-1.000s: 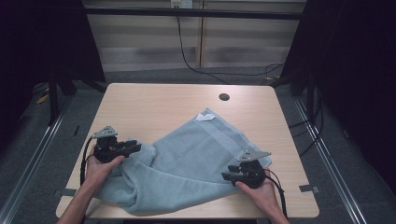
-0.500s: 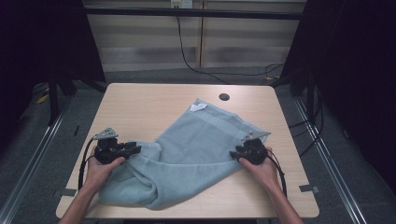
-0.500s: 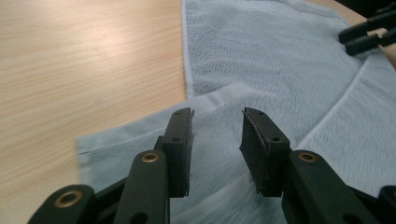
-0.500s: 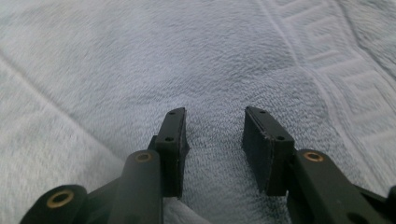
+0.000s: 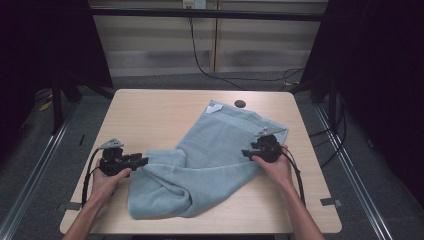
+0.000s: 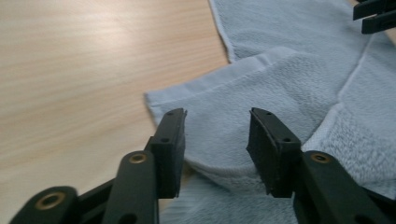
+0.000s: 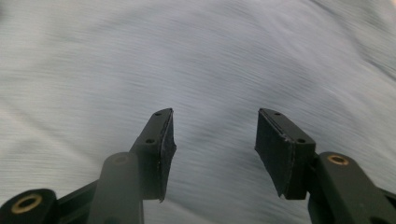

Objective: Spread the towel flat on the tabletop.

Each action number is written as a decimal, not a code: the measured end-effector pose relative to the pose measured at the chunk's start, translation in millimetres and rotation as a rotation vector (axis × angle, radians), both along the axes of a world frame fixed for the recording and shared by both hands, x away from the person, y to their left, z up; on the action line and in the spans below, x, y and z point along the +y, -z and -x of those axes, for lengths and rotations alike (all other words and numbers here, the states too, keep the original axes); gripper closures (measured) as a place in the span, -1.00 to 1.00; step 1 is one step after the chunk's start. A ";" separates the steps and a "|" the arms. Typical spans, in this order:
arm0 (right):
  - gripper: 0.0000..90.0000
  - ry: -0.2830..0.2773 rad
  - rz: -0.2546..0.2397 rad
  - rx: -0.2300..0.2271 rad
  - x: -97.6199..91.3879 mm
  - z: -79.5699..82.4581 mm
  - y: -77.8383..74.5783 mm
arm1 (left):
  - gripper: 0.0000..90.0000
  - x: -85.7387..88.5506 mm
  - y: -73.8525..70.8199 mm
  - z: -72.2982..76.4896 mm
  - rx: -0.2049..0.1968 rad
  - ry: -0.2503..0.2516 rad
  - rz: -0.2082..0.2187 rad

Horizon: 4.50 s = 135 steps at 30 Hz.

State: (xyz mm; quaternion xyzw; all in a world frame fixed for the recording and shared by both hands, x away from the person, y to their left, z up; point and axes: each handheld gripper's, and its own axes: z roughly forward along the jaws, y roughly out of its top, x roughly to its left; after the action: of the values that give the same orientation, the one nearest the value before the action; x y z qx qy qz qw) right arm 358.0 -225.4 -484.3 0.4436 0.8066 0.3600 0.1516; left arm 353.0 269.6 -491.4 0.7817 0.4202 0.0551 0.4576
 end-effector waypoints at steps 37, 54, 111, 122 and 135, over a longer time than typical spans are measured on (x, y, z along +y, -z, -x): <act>0.99 -0.377 -0.207 -0.055 138.9 24.9 -26.0 | 0.32 -6.6 4.6 29.3 -0.019 0.016 -0.090; 0.99 -0.178 -0.134 -0.008 -10.5 136.1 -22.5 | 0.37 -12.8 12.4 27.4 -0.051 -0.008 -0.172; 0.85 -0.148 -0.230 -0.146 21.2 50.5 -63.7 | 0.91 0.4 -49.1 45.3 -0.152 0.120 0.167; 0.84 -0.233 -0.303 -0.170 -2.6 141.0 -75.9 | 0.89 1.2 -45.9 105.8 -0.139 0.264 0.181; 0.26 -0.214 -0.264 -0.051 -20.9 211.6 -27.8 | 0.58 7.2 -27.0 133.8 -0.067 0.367 0.137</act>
State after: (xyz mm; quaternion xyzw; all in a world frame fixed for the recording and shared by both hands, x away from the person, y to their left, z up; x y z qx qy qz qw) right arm 146.4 -246.3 -456.5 0.3619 0.7909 0.4881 0.0730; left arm 219.2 276.9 -464.4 0.8098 0.2581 -0.0320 0.5259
